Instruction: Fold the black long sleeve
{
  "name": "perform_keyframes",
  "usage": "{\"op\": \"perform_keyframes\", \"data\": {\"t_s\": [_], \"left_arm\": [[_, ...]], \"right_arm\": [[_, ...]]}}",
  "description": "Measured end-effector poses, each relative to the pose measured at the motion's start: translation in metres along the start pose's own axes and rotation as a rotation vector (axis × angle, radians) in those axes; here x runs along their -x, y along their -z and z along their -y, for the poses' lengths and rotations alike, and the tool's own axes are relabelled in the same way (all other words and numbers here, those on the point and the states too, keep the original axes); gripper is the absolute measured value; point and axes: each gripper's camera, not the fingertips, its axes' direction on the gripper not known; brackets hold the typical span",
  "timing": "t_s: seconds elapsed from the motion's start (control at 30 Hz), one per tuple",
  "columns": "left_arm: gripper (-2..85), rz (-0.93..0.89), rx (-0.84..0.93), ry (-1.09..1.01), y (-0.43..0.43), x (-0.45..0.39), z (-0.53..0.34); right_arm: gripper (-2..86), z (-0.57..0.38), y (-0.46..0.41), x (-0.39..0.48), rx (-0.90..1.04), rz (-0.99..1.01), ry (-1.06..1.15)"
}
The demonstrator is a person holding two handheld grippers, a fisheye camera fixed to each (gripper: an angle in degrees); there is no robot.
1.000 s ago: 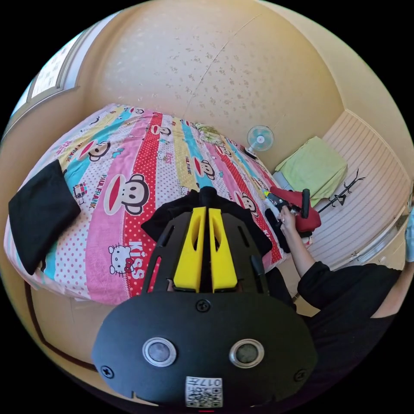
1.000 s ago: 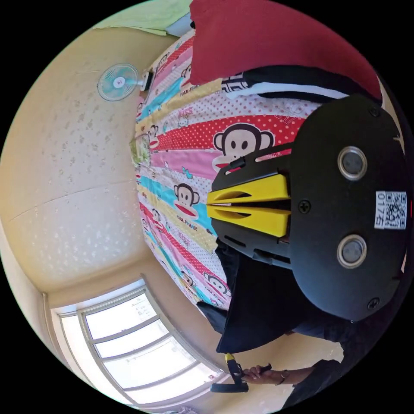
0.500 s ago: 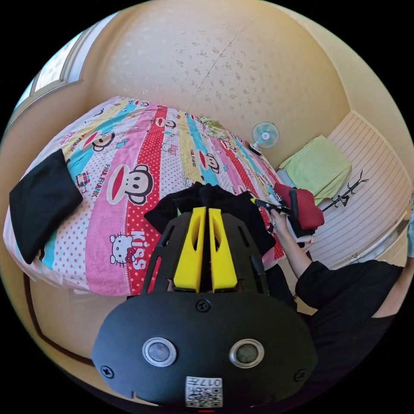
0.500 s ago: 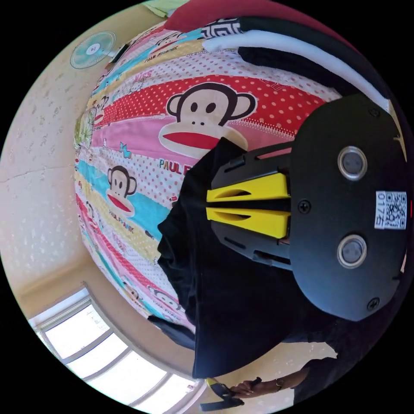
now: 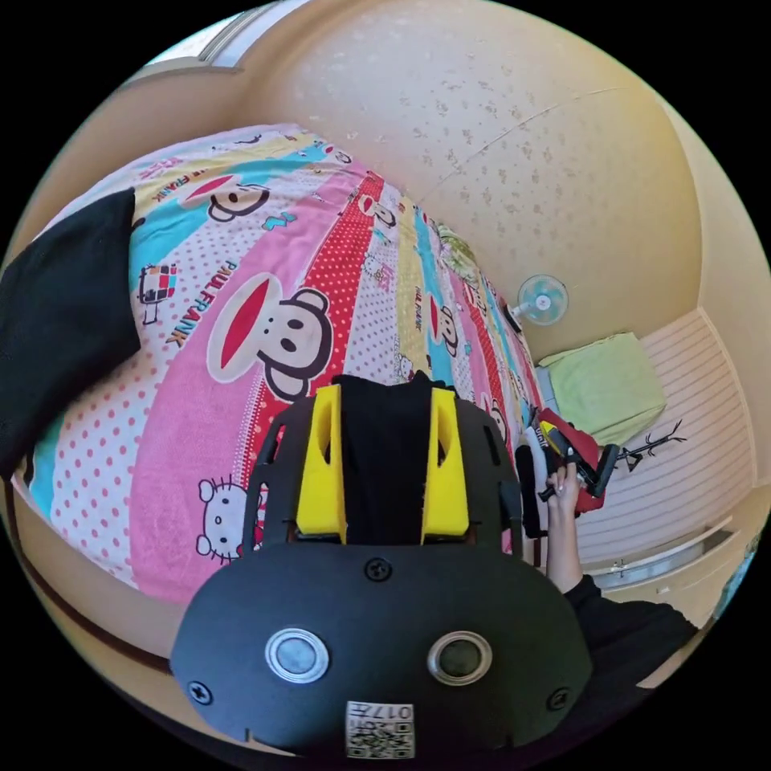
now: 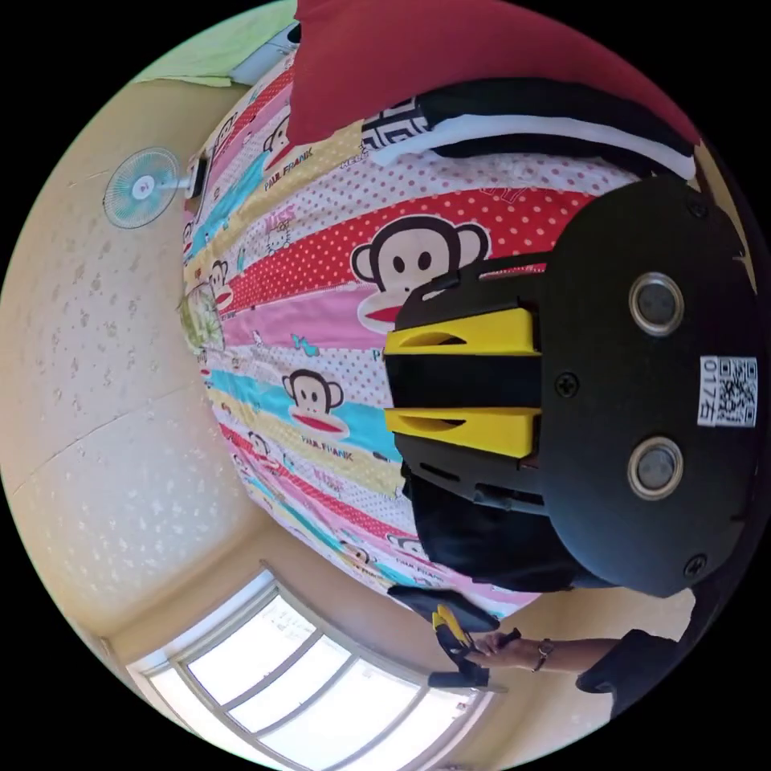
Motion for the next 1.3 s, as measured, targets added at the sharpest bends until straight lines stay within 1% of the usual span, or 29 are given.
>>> {"op": "perform_keyframes", "data": {"t_s": [0.03,0.1,0.2,0.23,0.3,0.37,0.4,0.43,0.47,0.5,0.53,0.57,0.63,0.7,0.77,0.8,0.83,0.87,0.9,0.93,1.03,1.07,1.17,1.23,1.3], "left_arm": [[14.5,-0.014,-0.018,-0.009,0.010,0.005,-0.020],[16.2,-0.014,-0.017,0.014,0.023,0.013,-0.056],[19.4,-0.080,0.024,0.121,0.029,0.031,-0.118],[19.9,-0.109,0.038,0.179,0.027,0.040,-0.141],[20.1,-0.137,0.041,0.261,0.021,0.052,-0.167],[19.6,-0.155,0.053,0.345,0.009,0.068,-0.186],[19.4,-0.152,0.051,0.357,0.007,0.070,-0.187],[17.3,-0.163,0.051,0.374,0.004,0.072,-0.188],[14.4,-0.209,0.053,0.359,0.001,0.069,-0.183],[12.5,-0.240,0.055,0.341,0.000,0.066,-0.180],[9.2,-0.264,0.056,0.316,0.001,0.058,-0.172],[6.2,-0.245,0.047,0.308,0.006,0.049,-0.164],[3.9,-0.268,0.002,0.270,0.015,0.026,-0.151],[3.2,-0.329,-0.009,0.193,0.016,-0.010,-0.131],[2.5,-0.355,0.054,0.015,-0.002,-0.078,-0.103],[2.4,-0.358,0.072,-0.032,-0.008,-0.097,-0.098],[2.3,-0.359,0.103,-0.125,-0.024,-0.134,-0.094],[2.1,-0.358,0.136,-0.210,-0.041,-0.169,-0.096],[2.1,-0.360,0.159,-0.250,-0.052,-0.186,-0.099],[2.1,-0.374,0.219,-0.318,-0.074,-0.214,-0.109],[3.8,-0.415,0.386,-0.440,-0.128,-0.259,-0.148],[6.0,-0.419,0.443,-0.468,-0.143,-0.266,-0.165],[12.9,-0.490,0.522,-0.503,-0.153,-0.258,-0.195],[12.9,-0.515,0.501,-0.511,-0.141,-0.241,-0.204],[13.0,-0.466,0.424,-0.481,-0.122,-0.215,-0.206]], "right_arm": [[7.9,-0.016,0.016,0.018,-0.024,0.061,0.049],[7.6,-0.041,0.034,0.049,-0.041,0.104,0.101],[6.8,-0.079,0.044,0.101,-0.060,0.141,0.170],[6.3,-0.090,0.040,0.121,-0.055,0.170,0.195],[5.1,-0.108,0.026,0.149,-0.053,0.166,0.248],[3.6,-0.126,-0.002,0.165,-0.019,0.093,0.269],[2.5,-0.139,-0.034,0.169,0.057,-0.020,0.292],[1.7,-0.156,-0.081,0.163,0.214,-0.176,0.287],[1.5,-0.165,-0.090,0.160,0.208,-0.166,0.317],[1.1,-0.171,-0.072,0.155,0.109,-0.127,0.315],[0.9,-0.163,-0.063,0.152,0.151,-0.125,0.301],[0.8,-0.158,-0.060,0.151,0.186,-0.118,0.305],[0.5,-0.142,-0.030,0.133,0.235,-0.071,0.214],[0.4,-0.139,-0.001,0.114,0.220,-0.014,0.156],[0.4,-0.144,0.031,0.091,0.162,0.014,0.090],[0.4,-0.149,0.048,0.074,0.121,0.032,0.041],[0.4,-0.155,0.062,0.057,0.094,0.067,-0.003],[0.4,-0.157,0.067,0.048,0.090,0.094,-0.024],[0.4,-0.159,0.079,0.031,0.088,0.163,-0.064],[0.5,-0.160,0.092,0.017,0.080,0.221,-0.110],[0.8,-0.160,0.129,-0.009,0.043,0.240,-0.201],[0.9,-0.159,0.136,-0.013,0.040,0.240,-0.208],[2.2,-0.158,0.165,-0.035,0.055,0.261,-0.235],[4.1,-0.159,0.185,-0.056,0.072,0.325,-0.267],[6.0,-0.161,0.199,-0.073,0.069,0.415,-0.303]]}}
